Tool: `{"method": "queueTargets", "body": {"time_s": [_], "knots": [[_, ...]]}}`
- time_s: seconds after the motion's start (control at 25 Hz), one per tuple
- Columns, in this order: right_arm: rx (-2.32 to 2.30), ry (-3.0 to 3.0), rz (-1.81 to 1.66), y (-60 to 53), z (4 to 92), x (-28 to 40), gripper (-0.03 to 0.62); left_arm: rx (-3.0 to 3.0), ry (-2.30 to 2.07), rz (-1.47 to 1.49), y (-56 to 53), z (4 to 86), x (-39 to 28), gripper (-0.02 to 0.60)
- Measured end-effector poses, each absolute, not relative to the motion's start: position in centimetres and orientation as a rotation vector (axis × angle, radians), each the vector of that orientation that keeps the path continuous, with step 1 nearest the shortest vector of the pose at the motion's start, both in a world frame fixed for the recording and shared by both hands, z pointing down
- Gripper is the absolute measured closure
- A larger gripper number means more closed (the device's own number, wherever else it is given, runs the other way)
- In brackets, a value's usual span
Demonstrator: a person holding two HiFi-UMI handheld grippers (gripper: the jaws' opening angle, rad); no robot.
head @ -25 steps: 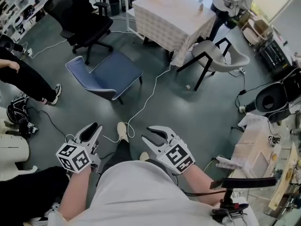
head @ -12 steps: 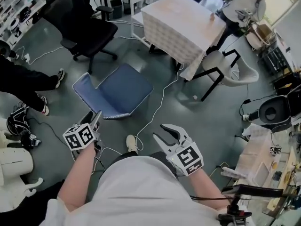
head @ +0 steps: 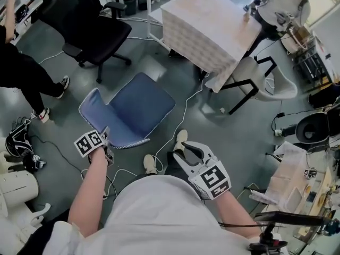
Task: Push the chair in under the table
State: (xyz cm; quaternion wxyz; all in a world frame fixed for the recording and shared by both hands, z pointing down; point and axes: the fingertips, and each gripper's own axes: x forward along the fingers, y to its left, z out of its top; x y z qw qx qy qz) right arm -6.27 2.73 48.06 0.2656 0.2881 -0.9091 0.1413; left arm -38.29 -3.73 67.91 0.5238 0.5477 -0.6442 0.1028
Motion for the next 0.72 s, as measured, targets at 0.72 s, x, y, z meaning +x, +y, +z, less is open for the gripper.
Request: {"method": "queueTargets", "body": {"time_s": [0.72], "knots": [[0.654,-2.493,0.473,-14.1,49.8,1.9,0.442,0.947,-1.592,0.238,-6.8,72.3,-35.2,0.5]]}}
